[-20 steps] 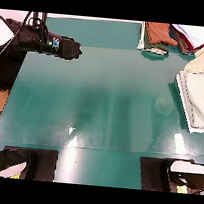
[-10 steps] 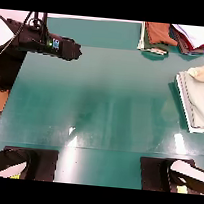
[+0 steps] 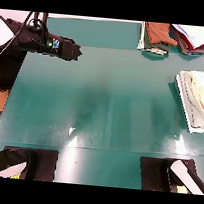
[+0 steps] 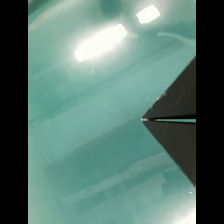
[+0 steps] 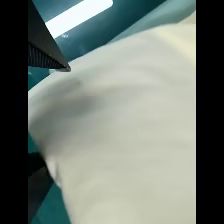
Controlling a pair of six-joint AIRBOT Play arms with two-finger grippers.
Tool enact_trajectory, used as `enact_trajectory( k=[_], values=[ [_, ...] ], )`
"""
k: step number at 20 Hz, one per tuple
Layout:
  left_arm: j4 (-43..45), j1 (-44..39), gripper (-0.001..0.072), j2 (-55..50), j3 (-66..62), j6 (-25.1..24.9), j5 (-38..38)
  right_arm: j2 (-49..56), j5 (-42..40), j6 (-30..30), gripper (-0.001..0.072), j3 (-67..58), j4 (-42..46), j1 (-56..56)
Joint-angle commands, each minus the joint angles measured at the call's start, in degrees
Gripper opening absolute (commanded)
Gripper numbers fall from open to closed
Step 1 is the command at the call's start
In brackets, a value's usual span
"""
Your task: Fold the shirts.
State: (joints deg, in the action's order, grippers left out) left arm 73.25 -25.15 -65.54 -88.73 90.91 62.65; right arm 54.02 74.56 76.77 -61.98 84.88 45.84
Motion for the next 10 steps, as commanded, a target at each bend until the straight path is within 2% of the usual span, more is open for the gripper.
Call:
enact_trajectory(
  k=[1, 6, 7, 10],
  values=[
    [-0.04, 0.00, 0.0022, -0.04, 0.00, -0.96, -0.02, -1.68, 4.52, 2.89, 0.0586, 0.68, 11.82, 0.07],
    [-0.02, 0.00, 0.0022, -0.04, 0.00, -1.38, -0.09, -1.68, 5.40, 6.97, 0.0584, -9.25, 10.25, 1.86],
    [-0.04, 0.00, 0.0023, -0.04, -0.02, -1.36, -0.17, -1.46, 5.31, 6.95, 0.0583, -11.30, 7.10, 1.79],
    [-0.02, 0.00, 0.0023, -0.04, -0.02, -1.38, -1.09, 0.57, 5.79, 6.95, 0.0583, -16.33, -9.97, -1.20]
  ],
)
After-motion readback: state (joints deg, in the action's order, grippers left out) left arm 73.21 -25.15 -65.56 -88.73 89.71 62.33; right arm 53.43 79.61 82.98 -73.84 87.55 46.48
